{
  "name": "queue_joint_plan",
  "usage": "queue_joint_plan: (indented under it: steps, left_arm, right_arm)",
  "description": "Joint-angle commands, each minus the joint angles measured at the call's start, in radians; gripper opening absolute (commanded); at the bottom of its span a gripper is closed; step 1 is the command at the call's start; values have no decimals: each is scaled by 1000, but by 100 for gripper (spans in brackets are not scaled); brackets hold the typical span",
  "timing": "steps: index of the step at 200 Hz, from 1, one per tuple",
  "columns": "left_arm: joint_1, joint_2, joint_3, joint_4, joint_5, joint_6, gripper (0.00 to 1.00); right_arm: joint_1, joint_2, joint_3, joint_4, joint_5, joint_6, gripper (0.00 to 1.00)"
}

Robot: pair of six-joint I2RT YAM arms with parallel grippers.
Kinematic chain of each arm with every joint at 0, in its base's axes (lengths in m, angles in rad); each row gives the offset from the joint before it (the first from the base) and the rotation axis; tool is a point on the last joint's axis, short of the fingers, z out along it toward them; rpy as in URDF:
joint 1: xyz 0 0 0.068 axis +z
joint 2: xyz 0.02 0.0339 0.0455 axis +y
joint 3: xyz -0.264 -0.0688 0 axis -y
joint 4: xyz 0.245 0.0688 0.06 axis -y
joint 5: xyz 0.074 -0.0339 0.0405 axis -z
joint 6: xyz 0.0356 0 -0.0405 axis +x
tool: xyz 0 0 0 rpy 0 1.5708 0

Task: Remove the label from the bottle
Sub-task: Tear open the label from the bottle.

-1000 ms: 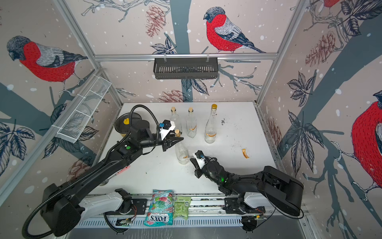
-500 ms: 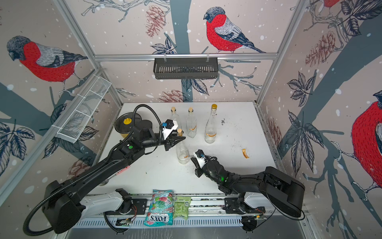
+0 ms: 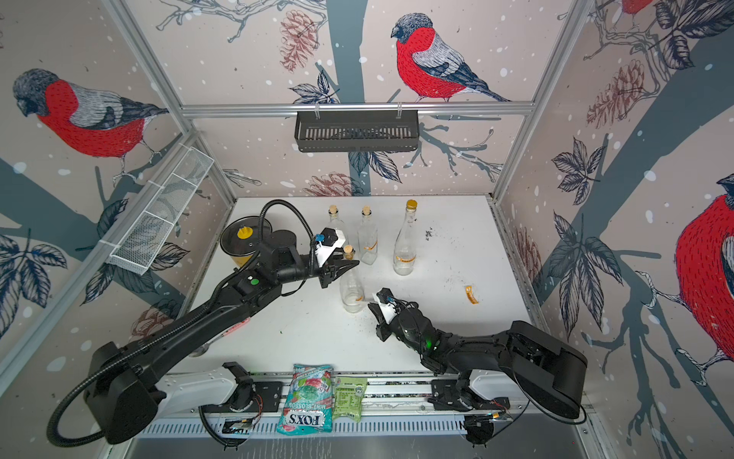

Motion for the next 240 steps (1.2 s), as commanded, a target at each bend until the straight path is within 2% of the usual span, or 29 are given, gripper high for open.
queue_joint_plan:
  steps: [1, 240]
  left_arm:
    - [1, 10, -4, -116, -71, 60, 0]
    - [1, 18, -1, -120, -102, 56, 0]
  right_arm:
    - [0, -2, -3, 8, -5, -4, 1]
    - [-15, -49, -39, 9, 12, 11, 1]
